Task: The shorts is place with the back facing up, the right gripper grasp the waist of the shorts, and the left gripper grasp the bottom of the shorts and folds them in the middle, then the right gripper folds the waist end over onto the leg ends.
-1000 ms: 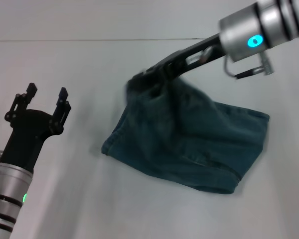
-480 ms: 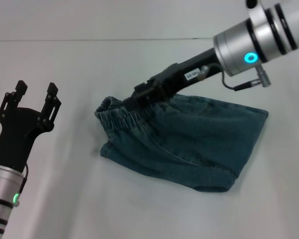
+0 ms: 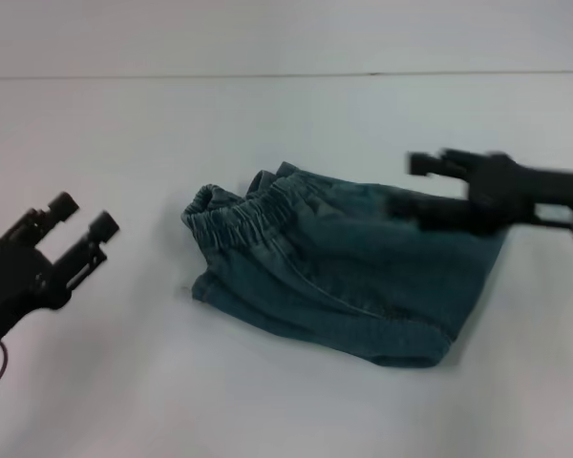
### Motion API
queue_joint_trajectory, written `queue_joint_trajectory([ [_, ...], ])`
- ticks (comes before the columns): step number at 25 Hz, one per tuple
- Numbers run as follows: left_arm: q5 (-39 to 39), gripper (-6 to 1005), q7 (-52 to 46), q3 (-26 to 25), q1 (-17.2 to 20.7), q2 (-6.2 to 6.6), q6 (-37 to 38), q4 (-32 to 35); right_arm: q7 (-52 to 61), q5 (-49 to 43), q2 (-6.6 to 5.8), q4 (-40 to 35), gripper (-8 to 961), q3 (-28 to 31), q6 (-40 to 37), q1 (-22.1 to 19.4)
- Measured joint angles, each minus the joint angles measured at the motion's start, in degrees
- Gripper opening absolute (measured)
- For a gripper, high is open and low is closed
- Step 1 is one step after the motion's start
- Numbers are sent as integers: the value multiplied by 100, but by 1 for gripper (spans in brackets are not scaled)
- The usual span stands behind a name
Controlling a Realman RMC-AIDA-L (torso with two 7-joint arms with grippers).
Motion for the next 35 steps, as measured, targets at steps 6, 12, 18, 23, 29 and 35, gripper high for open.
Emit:
queue_joint_trajectory([
  [6, 140, 688, -1381, 1837, 31, 96, 495, 1324, -1274, 88, 4, 620, 952, 543, -279, -747],
  [12, 405, 679, -1691, 2203, -50, 60, 582, 1636, -2573, 107, 55, 1728, 951, 1184, -418, -900],
  [18, 428, 679, -1802, 2243, -82, 56, 617, 1631, -2765, 59, 67, 1961, 950, 1210, -262, -861],
  [23, 430, 681, -1832, 2246, -133, 52, 626, 1621, -2777, 55, 79, 2050, 949, 1207, -229, -770],
  [29, 424, 736, -2007, 2254, -233, 4, 664, 1616, -2777, 51, 81, 2084, 949, 1208, -165, -701],
  [35, 431, 862, -2014, 2260, -246, -17, 664, 1616, -2752, 51, 82, 2089, 950, 1209, -182, -689],
])
